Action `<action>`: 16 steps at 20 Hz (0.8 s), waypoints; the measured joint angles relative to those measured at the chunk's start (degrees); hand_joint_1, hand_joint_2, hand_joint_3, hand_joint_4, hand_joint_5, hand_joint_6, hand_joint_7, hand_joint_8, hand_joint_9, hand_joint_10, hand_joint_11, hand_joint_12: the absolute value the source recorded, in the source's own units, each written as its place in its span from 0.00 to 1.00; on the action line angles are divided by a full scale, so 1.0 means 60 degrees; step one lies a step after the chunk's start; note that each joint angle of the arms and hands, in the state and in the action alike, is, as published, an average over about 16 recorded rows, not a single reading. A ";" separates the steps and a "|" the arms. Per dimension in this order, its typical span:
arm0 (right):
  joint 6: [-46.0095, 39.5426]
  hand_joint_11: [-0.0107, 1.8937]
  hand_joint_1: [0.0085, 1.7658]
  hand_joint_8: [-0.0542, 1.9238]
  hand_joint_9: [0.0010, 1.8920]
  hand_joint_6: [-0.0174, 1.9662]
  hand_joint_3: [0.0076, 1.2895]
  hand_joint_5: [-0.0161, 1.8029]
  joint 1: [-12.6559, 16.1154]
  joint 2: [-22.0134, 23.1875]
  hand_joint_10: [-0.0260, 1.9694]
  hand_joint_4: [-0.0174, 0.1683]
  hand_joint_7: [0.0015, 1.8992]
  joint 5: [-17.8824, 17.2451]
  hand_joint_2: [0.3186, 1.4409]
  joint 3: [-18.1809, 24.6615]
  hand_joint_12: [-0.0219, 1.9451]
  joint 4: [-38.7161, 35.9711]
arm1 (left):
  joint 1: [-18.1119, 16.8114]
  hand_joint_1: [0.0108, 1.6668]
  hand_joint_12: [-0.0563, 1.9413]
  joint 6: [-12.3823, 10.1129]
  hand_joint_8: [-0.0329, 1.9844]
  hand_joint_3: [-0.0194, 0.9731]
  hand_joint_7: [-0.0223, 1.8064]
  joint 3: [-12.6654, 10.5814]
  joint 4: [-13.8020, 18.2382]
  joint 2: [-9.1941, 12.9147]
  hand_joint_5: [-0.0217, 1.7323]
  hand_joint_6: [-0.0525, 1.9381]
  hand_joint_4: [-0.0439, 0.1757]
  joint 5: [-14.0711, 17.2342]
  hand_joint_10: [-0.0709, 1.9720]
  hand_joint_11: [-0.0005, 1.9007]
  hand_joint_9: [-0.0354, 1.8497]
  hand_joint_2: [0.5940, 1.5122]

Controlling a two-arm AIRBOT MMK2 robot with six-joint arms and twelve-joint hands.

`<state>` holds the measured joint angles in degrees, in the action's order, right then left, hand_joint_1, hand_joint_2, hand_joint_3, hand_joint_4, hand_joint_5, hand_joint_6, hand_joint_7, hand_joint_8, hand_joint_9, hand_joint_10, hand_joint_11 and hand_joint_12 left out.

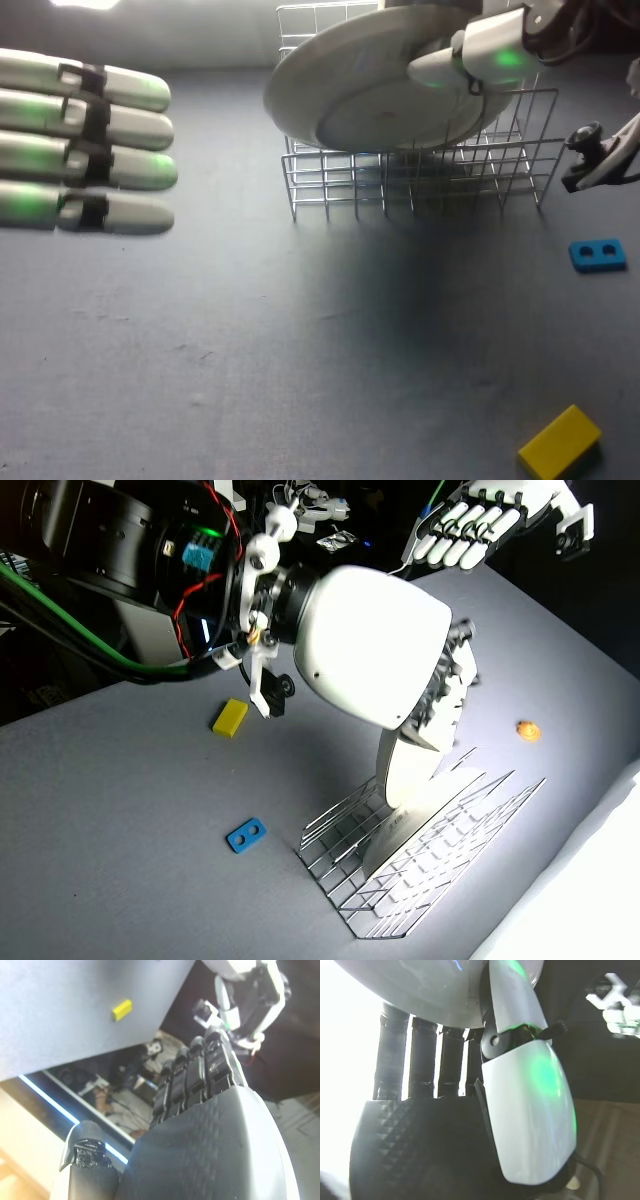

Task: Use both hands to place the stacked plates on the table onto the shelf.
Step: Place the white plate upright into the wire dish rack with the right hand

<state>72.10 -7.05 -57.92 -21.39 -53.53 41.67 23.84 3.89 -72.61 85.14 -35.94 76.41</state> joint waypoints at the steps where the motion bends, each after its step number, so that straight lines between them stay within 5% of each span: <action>1: -0.0004 0.38 0.76 0.50 0.49 0.51 0.00 0.47 -0.0026 -0.0065 0.62 0.04 0.54 0.0004 0.64 -0.0097 0.76 0.0083 | -0.0071 0.00 0.03 -0.0010 0.02 0.02 0.04 0.0065 0.0037 0.0068 0.04 0.04 0.19 0.0020 0.04 0.02 0.03 0.62; 16: -0.0009 0.37 0.76 0.50 0.48 0.53 0.00 0.46 -0.0895 -0.0873 0.61 0.03 0.53 -0.0052 0.66 -0.1279 0.75 0.0449 | -0.0089 0.00 0.04 -0.0080 0.02 0.02 0.04 0.0210 0.0013 0.0215 0.04 0.04 0.19 0.1044 0.04 0.01 0.03 0.60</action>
<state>72.05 -12.42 -63.16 -21.71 -61.20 44.36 23.31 3.41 -71.35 85.22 -34.66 82.68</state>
